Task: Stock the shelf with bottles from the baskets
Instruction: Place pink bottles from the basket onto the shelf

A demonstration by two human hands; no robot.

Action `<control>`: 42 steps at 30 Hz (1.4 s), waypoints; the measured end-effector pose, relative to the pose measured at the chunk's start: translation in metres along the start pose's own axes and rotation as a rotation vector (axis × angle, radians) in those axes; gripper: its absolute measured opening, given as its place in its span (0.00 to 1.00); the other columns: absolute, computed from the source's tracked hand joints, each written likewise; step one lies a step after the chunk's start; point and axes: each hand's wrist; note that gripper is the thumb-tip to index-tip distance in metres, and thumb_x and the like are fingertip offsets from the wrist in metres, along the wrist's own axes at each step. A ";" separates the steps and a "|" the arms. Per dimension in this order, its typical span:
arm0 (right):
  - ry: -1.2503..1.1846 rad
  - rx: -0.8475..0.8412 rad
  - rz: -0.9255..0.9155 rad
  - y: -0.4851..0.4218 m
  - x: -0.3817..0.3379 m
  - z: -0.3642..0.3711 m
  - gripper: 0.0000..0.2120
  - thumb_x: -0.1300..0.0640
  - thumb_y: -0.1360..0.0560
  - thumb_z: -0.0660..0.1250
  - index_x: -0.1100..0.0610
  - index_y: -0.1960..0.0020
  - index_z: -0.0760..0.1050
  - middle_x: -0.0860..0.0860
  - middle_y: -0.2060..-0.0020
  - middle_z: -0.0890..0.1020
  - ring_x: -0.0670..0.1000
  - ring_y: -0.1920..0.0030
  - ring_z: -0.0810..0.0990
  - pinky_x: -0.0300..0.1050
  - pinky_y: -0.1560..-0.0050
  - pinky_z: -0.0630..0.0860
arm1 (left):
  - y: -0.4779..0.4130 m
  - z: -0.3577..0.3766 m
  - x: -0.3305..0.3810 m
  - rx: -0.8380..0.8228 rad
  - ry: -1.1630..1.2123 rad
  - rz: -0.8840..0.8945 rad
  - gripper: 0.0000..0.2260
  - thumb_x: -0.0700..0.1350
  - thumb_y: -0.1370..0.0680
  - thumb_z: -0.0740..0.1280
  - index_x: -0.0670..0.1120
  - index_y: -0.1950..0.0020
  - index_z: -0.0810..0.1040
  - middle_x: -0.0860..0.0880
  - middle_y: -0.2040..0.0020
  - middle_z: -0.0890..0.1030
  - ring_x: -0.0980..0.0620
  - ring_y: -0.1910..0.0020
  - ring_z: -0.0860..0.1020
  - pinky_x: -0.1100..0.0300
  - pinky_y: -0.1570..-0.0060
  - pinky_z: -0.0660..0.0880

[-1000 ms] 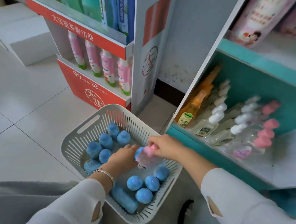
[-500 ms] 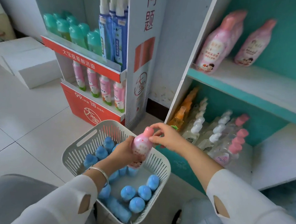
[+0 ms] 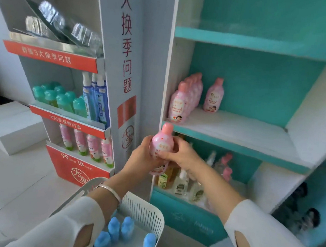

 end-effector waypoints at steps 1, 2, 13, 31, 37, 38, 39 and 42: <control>-0.031 0.042 -0.016 0.003 -0.008 -0.013 0.29 0.53 0.33 0.76 0.50 0.35 0.69 0.51 0.42 0.79 0.53 0.41 0.78 0.57 0.41 0.77 | -0.004 0.003 0.019 -0.011 0.007 0.038 0.30 0.43 0.30 0.74 0.50 0.33 0.64 0.54 0.46 0.75 0.54 0.48 0.75 0.62 0.51 0.74; -0.061 0.083 -0.034 0.005 -0.015 -0.027 0.27 0.54 0.33 0.76 0.49 0.37 0.70 0.51 0.43 0.79 0.53 0.42 0.79 0.57 0.41 0.77 | -0.007 0.007 0.037 -0.028 0.007 0.076 0.31 0.42 0.29 0.73 0.50 0.31 0.63 0.55 0.46 0.73 0.55 0.46 0.75 0.62 0.49 0.74; -0.086 0.540 -0.080 -0.040 -0.039 -0.146 0.22 0.56 0.34 0.77 0.53 0.45 0.71 0.54 0.46 0.80 0.57 0.46 0.80 0.59 0.44 0.78 | -0.074 0.048 0.107 -0.054 -0.265 0.239 0.26 0.42 0.23 0.65 0.48 0.27 0.60 0.47 0.30 0.67 0.46 0.32 0.67 0.51 0.32 0.68; 0.289 0.509 -0.081 -0.133 -0.013 -0.172 0.30 0.60 0.30 0.74 0.57 0.31 0.66 0.57 0.40 0.78 0.57 0.40 0.76 0.47 0.44 0.73 | -0.154 0.092 0.082 -0.125 -0.420 0.214 0.26 0.41 0.23 0.62 0.49 0.26 0.60 0.45 0.31 0.68 0.46 0.33 0.69 0.56 0.35 0.67; 0.371 0.563 -0.053 -0.112 -0.011 -0.166 0.32 0.57 0.31 0.74 0.59 0.31 0.64 0.59 0.37 0.73 0.59 0.39 0.74 0.45 0.46 0.72 | -0.134 0.082 0.087 -0.084 -0.416 0.250 0.22 0.40 0.23 0.62 0.47 0.29 0.65 0.46 0.37 0.73 0.47 0.38 0.72 0.59 0.40 0.68; 0.393 0.571 -0.049 -0.106 -0.012 -0.164 0.32 0.57 0.30 0.73 0.59 0.30 0.64 0.59 0.37 0.72 0.59 0.38 0.74 0.44 0.46 0.70 | -0.128 0.079 0.088 -0.076 -0.410 0.255 0.21 0.40 0.23 0.62 0.47 0.30 0.66 0.46 0.38 0.73 0.48 0.39 0.72 0.59 0.40 0.68; 0.411 0.577 -0.053 -0.097 -0.014 -0.161 0.31 0.57 0.29 0.73 0.58 0.30 0.64 0.59 0.36 0.71 0.59 0.38 0.73 0.44 0.45 0.70 | -0.121 0.075 0.088 -0.071 -0.401 0.257 0.21 0.40 0.23 0.62 0.47 0.30 0.67 0.46 0.38 0.74 0.48 0.39 0.72 0.59 0.40 0.69; 0.445 0.573 -0.095 -0.070 -0.019 -0.148 0.24 0.57 0.27 0.70 0.59 0.32 0.69 0.58 0.38 0.75 0.57 0.40 0.75 0.47 0.42 0.72 | -0.096 0.061 0.087 -0.056 -0.363 0.235 0.19 0.40 0.22 0.62 0.48 0.31 0.67 0.48 0.39 0.75 0.50 0.39 0.73 0.60 0.40 0.69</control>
Point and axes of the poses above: each hand's wrist, its own y-axis away from the middle knuckle, its own z-axis out of the palm, x = y × z
